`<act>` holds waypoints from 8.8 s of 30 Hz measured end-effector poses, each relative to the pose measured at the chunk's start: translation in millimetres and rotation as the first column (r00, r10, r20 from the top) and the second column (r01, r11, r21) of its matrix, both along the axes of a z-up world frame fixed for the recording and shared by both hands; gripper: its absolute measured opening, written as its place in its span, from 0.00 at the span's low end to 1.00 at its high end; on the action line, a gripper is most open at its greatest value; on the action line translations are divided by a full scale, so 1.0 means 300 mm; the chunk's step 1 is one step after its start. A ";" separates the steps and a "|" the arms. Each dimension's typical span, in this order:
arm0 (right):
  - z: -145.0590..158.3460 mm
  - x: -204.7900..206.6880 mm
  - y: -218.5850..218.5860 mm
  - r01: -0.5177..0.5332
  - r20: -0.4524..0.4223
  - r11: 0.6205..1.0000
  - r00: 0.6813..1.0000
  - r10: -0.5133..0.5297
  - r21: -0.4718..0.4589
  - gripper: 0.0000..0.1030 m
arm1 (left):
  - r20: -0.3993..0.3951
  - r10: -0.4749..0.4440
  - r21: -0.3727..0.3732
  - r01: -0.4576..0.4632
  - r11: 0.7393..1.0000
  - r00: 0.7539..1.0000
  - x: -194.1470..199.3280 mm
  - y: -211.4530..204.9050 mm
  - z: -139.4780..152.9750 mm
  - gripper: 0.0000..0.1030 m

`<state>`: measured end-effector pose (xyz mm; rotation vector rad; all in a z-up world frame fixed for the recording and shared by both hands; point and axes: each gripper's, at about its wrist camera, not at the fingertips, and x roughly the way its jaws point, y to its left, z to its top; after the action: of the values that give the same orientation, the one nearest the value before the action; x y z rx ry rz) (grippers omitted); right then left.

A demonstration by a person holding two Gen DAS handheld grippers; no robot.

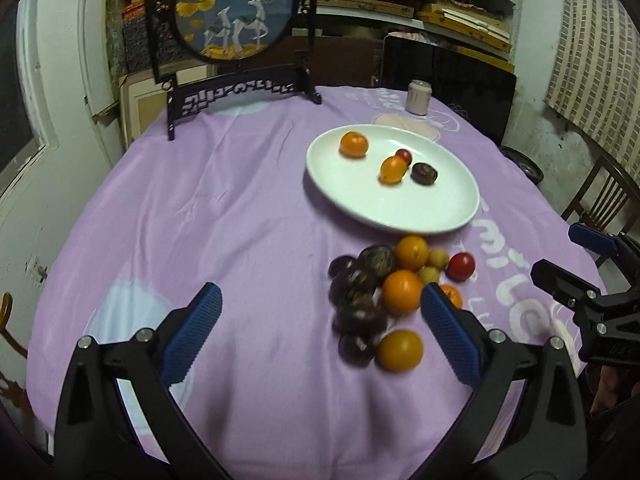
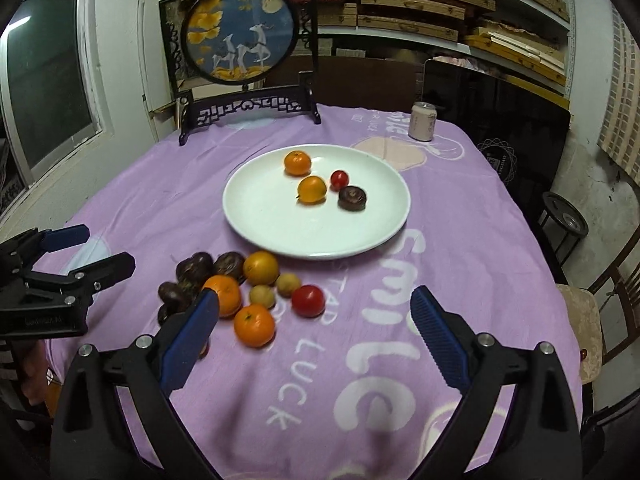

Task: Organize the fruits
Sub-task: 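Open both tools to release the fruits onto the plate, then grasp a tangerine with the right tool while the left grasps a dark stemmed plum, then carry the tangerine and plum over the white plate with both tools, then open both tools to release the tangerine and plum onto the plate, then grasp a red tomato with the right tool while the left grasps a mangosteen, then carry the tomato and mangosteen over the white plate with both tools, then open both tools to release the tomato and mangosteen onto the plate, then grasp a small yellow-brown fruit with the right tool while the left grasps an orange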

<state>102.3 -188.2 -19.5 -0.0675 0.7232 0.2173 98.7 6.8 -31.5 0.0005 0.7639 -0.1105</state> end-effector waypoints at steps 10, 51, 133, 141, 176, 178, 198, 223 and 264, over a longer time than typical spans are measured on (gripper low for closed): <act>-0.167 0.009 0.109 -0.103 -0.097 0.994 0.990 0.099 -0.032 0.81 | -0.058 -0.019 0.016 0.020 1.000 0.998 -0.091 0.019 -0.075 0.98; -0.166 -0.013 -0.023 -0.058 -0.178 0.989 0.981 0.082 0.139 0.35 | -0.187 -0.096 -0.052 0.088 0.995 0.978 0.005 -0.022 -0.183 0.28; -0.295 0.242 0.032 -0.042 -0.253 0.997 0.967 0.024 -0.067 0.65 | -0.145 0.026 0.037 -0.020 0.999 0.989 -0.046 0.100 -0.155 0.90; -0.276 0.262 0.029 -0.057 -0.229 0.998 0.972 0.051 -0.019 0.31 | -0.192 0.024 0.052 -0.015 0.999 0.981 -0.027 0.087 -0.206 0.90; -0.093 0.037 -0.054 -0.043 -0.134 0.992 0.989 0.059 0.118 0.31 | -0.182 -0.124 -0.081 0.111 0.990 0.975 0.040 -0.033 -0.135 0.44; -0.088 0.042 -0.054 -0.043 -0.129 0.991 0.990 0.059 0.125 0.31 | -0.171 -0.140 -0.084 0.127 0.988 0.975 0.058 -0.041 -0.105 0.44; -0.142 0.682 -0.082 -0.038 -0.205 0.998 0.978 0.045 0.040 0.31 | -0.289 -0.103 -0.066 0.087 0.994 0.952 0.864 -0.228 -0.052 0.44; -0.025 0.327 -0.055 -0.014 -0.111 1.000 0.994 0.014 0.005 0.68 | -0.068 -0.083 -0.063 0.079 0.995 0.994 0.514 -0.162 0.079 0.94; -0.287 0.342 0.093 -0.227 -0.218 0.974 0.951 0.217 -0.019 0.24 | -0.166 -0.032 -0.026 0.028 0.999 0.986 -0.037 -0.007 -0.159 0.98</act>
<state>204.9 -160.2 -105.7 -0.1695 0.9373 0.4295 87.7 4.8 -79.2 -0.0200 0.9293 -0.1497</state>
